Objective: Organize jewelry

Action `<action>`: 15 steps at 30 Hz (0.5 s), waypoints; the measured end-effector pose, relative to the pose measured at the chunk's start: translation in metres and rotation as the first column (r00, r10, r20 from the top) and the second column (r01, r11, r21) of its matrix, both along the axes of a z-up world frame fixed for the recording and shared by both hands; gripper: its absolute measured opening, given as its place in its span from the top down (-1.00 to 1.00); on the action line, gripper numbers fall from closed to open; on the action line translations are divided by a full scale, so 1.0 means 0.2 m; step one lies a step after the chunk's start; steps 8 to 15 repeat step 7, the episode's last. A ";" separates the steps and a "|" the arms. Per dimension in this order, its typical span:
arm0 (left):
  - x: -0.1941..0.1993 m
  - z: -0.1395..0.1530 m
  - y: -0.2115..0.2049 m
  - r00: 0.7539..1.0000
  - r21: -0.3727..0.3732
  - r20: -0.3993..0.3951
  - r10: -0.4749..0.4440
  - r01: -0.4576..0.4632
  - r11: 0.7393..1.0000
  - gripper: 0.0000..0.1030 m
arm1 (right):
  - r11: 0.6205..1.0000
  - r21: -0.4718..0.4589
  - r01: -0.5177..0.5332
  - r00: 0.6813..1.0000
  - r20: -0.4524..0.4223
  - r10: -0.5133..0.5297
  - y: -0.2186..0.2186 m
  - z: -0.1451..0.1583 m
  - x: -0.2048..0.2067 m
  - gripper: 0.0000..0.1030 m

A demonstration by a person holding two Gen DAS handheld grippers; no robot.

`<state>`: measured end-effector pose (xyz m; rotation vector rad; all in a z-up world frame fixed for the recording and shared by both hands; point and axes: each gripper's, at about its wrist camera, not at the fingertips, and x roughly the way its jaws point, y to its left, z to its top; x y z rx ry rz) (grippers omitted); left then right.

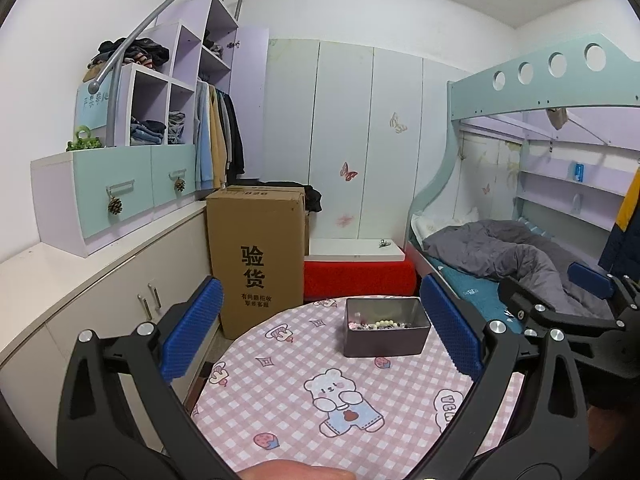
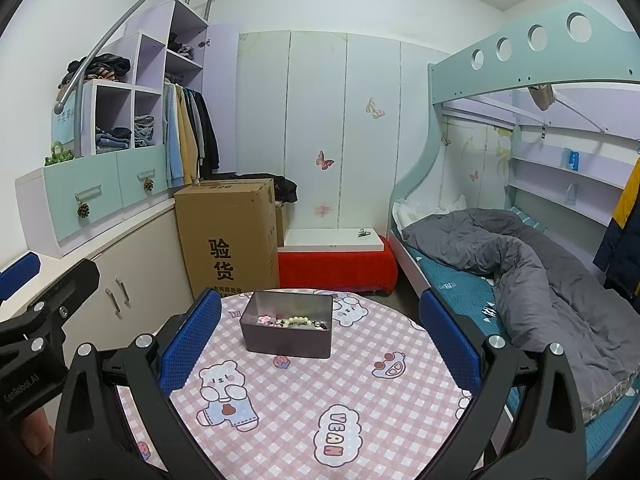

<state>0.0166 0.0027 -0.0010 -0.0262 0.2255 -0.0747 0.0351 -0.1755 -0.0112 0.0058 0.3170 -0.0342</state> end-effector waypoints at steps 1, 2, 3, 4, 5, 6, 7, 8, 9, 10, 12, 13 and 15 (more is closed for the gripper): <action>0.00 0.00 0.00 1.000 0.003 0.000 0.002 -0.002 1.000 -0.88 | 1.000 -0.001 0.000 1.000 -0.001 0.000 0.00 0.00 0.00 -0.86; 0.01 -0.01 0.00 1.000 0.008 -0.003 0.009 -0.009 1.000 -0.88 | 1.000 0.000 -0.002 1.000 -0.001 0.002 0.00 0.00 0.01 -0.86; 0.02 -0.01 -0.01 1.000 0.011 -0.007 0.013 -0.013 1.000 -0.88 | 1.000 0.002 -0.005 1.000 -0.001 0.005 0.00 -0.01 0.01 -0.86; 0.03 -0.02 -0.01 1.000 0.014 -0.012 0.015 -0.015 1.000 -0.88 | 1.000 0.003 -0.002 1.000 -0.002 0.002 0.00 -0.01 0.01 -0.86; 0.03 -0.02 -0.01 1.000 0.015 -0.014 0.016 -0.016 1.000 -0.88 | 1.000 0.003 -0.002 1.000 -0.004 0.002 0.00 -0.02 0.02 -0.85; 0.04 -0.02 -0.01 1.000 0.017 -0.016 0.018 -0.018 1.000 -0.88 | 1.000 0.005 -0.003 1.000 -0.007 0.003 0.00 -0.02 0.02 -0.85; 0.04 -0.02 -0.02 1.000 0.019 -0.016 0.021 -0.021 1.000 -0.88 | 1.000 0.008 -0.005 1.000 -0.008 0.005 0.00 -0.02 0.03 -0.85; 0.04 -0.02 -0.02 1.000 0.019 -0.016 0.021 -0.021 1.000 -0.88 | 1.000 0.008 -0.005 1.000 -0.008 0.005 0.00 -0.02 0.03 -0.85; 0.04 -0.02 -0.02 1.000 0.019 -0.016 0.021 -0.021 1.000 -0.88 | 1.000 0.008 -0.005 1.000 -0.008 0.005 0.00 -0.02 0.03 -0.85; 0.04 -0.02 -0.02 1.000 0.019 -0.016 0.021 -0.021 1.000 -0.88 | 1.000 0.008 -0.005 1.000 -0.008 0.005 0.00 -0.02 0.03 -0.85; 0.04 -0.02 -0.02 1.000 0.019 -0.016 0.021 -0.021 1.000 -0.88 | 1.000 0.008 -0.005 1.000 -0.008 0.005 0.00 -0.02 0.03 -0.85; 0.04 -0.02 -0.02 1.000 0.019 -0.016 0.021 -0.021 1.000 -0.88 | 1.000 0.008 -0.005 1.000 -0.008 0.005 0.00 -0.02 0.03 -0.85; 0.04 -0.02 -0.02 1.000 0.019 -0.016 0.021 -0.021 1.000 -0.88 | 1.000 0.008 -0.005 1.000 -0.008 0.005 0.00 -0.02 0.03 -0.85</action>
